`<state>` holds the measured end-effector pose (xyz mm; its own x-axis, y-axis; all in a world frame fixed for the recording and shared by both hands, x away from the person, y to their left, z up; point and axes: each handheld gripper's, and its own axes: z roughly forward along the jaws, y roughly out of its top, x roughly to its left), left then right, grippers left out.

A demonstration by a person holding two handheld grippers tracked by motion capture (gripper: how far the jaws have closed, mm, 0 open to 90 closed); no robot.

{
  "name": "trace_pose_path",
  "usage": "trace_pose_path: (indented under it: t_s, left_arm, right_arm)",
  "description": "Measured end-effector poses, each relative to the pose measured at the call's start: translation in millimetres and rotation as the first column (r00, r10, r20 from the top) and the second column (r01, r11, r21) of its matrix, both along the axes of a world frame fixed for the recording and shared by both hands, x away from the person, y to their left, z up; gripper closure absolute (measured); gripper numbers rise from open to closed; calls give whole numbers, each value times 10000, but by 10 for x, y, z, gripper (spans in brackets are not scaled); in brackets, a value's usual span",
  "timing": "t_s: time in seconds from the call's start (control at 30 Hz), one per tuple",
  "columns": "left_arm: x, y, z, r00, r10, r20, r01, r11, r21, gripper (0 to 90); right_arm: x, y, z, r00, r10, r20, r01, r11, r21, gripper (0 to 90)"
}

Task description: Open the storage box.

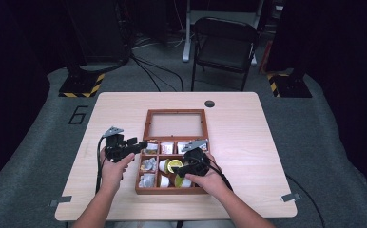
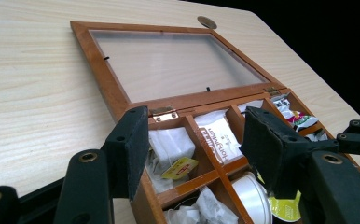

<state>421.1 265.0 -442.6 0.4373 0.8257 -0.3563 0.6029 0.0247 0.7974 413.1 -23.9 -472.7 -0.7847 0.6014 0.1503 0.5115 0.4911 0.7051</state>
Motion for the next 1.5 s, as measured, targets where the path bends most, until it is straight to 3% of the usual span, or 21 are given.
trace_pose_path:
  t_s: [0.53,0.77,0.97,1.27,1.5]
  left_arm:
    - [-87,156,4,9990,438,25,-438,9990,-124,413]
    - [-115,196,5,9986,525,0,-525,9985,-121,413]
    - [-117,239,-18,9976,690,-43,-691,9974,-214,412]
    - [-117,245,-5,9973,737,39,-736,9969,-281,412]
    - [-89,247,-4,9979,654,36,-654,9977,-199,412]
  right_arm:
    - [58,172,-105,9993,223,-286,-241,9976,-643,339]
    - [78,226,-125,9990,414,-194,-431,9939,-1016,327]
    - [107,234,-143,9995,228,-222,-252,9929,-1167,364]
    - [77,245,-115,9992,355,-158,-370,9936,-1070,374]
    - [-2,220,57,9982,584,134,-573,9959,-698,375]
